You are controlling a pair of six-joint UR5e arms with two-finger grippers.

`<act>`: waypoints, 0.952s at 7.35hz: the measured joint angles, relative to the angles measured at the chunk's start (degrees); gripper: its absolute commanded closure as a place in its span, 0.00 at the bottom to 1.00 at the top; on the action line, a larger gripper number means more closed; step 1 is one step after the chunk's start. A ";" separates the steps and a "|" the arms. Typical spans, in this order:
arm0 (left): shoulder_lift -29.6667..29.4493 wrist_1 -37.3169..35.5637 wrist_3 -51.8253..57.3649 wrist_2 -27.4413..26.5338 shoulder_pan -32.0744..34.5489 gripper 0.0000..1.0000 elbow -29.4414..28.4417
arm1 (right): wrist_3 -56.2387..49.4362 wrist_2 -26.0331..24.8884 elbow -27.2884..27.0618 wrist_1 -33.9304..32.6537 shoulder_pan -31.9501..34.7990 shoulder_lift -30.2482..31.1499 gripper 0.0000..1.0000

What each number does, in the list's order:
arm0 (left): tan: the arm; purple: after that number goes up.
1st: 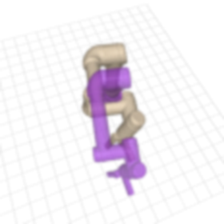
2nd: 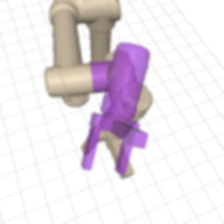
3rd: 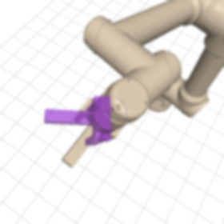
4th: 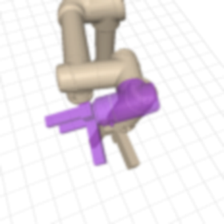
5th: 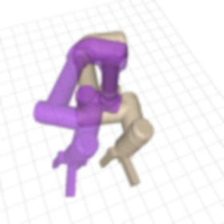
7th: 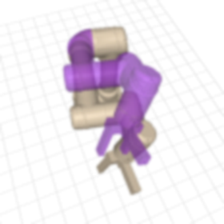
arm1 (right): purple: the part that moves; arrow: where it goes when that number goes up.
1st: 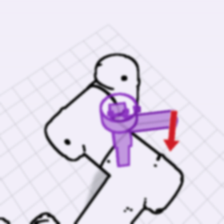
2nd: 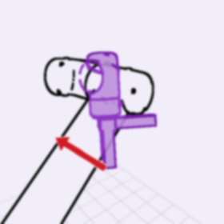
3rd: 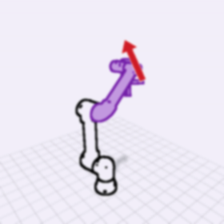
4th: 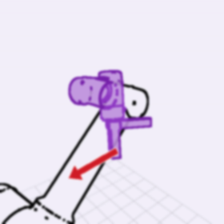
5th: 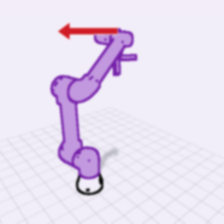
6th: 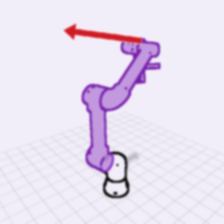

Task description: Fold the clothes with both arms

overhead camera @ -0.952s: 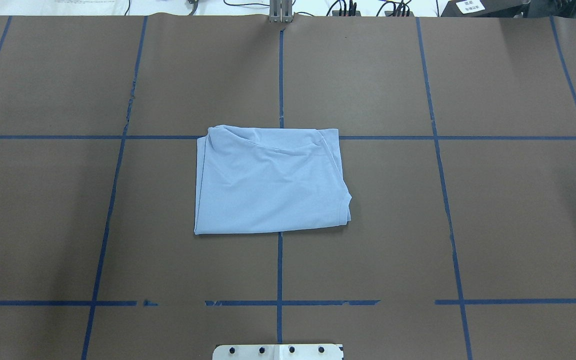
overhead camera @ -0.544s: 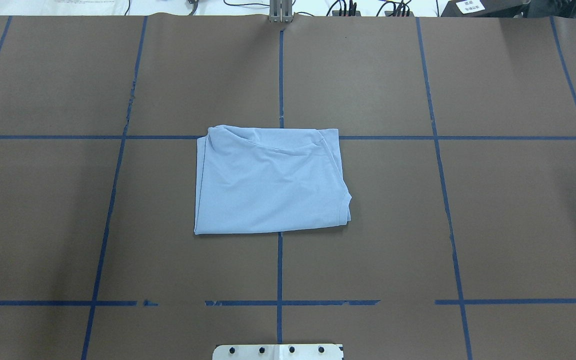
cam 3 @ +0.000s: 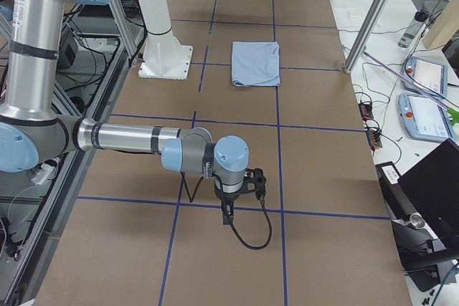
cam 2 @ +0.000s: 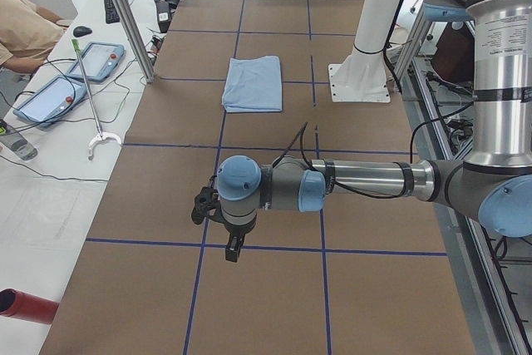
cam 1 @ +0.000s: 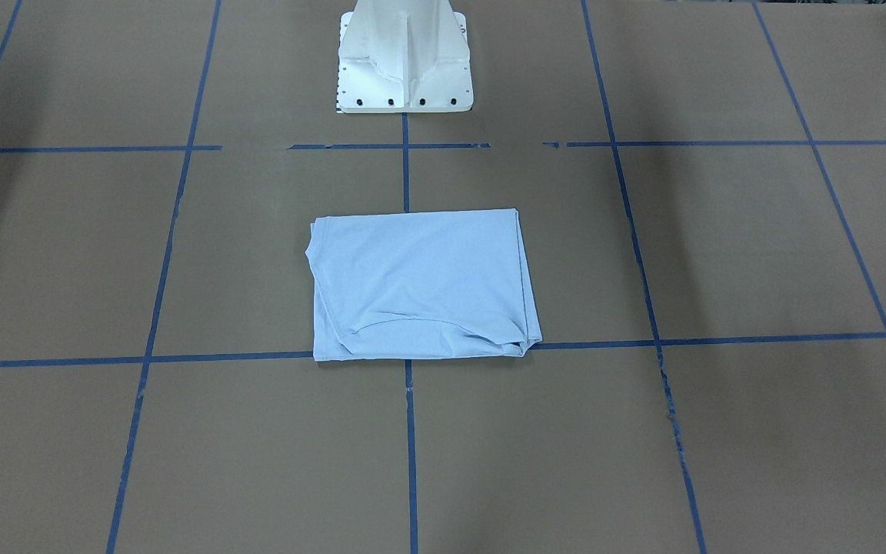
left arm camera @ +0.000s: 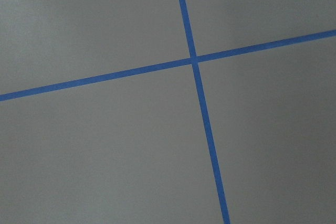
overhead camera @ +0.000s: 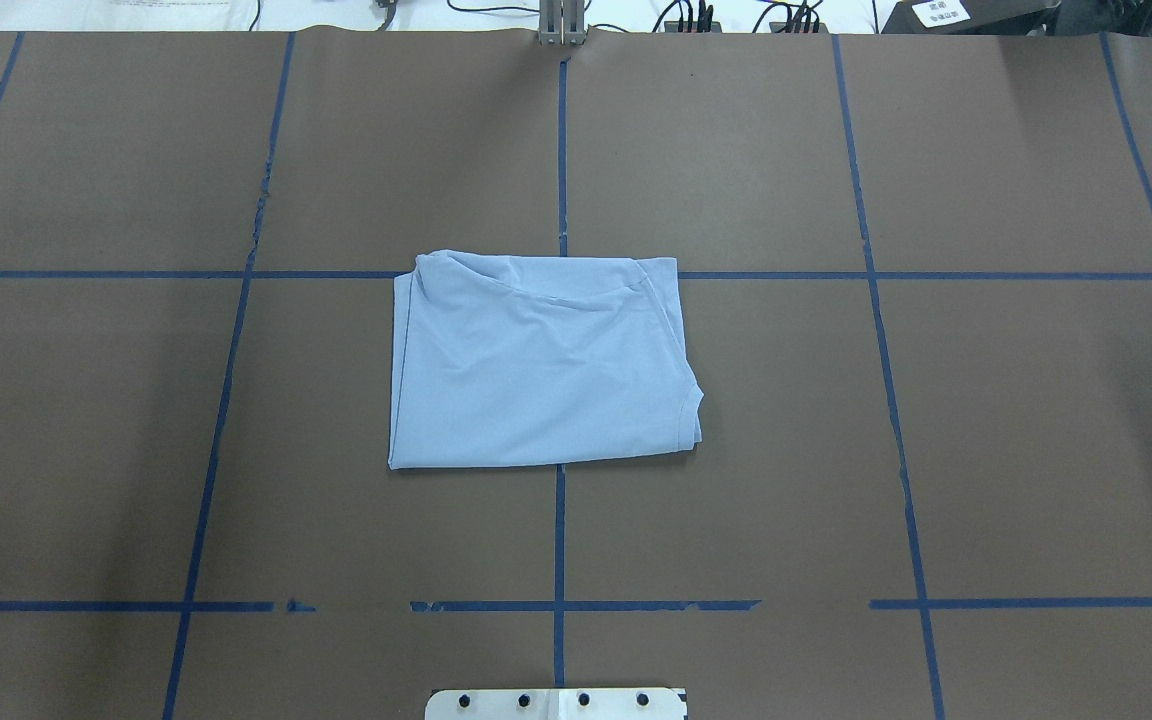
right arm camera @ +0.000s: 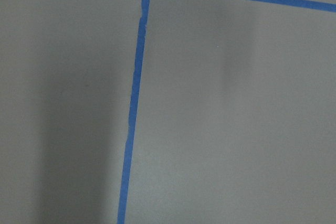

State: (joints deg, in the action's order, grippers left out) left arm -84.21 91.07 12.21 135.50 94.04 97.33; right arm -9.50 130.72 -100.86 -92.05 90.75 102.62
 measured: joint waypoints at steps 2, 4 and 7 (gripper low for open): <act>-0.07 0.08 0.03 0.03 0.00 0.00 0.12 | 0.08 -0.08 -0.12 -0.05 0.04 0.35 0.00; -0.07 0.20 0.08 0.05 0.00 0.00 0.20 | 0.38 -0.11 -0.18 -0.05 0.00 0.45 0.00; -0.08 0.16 0.10 0.08 0.00 0.00 0.23 | 0.75 -0.11 -0.13 -0.05 -0.04 0.47 0.00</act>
State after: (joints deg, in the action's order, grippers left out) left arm -84.29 91.24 12.30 135.57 94.04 97.56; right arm -8.76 130.61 -100.99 -92.11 90.71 103.09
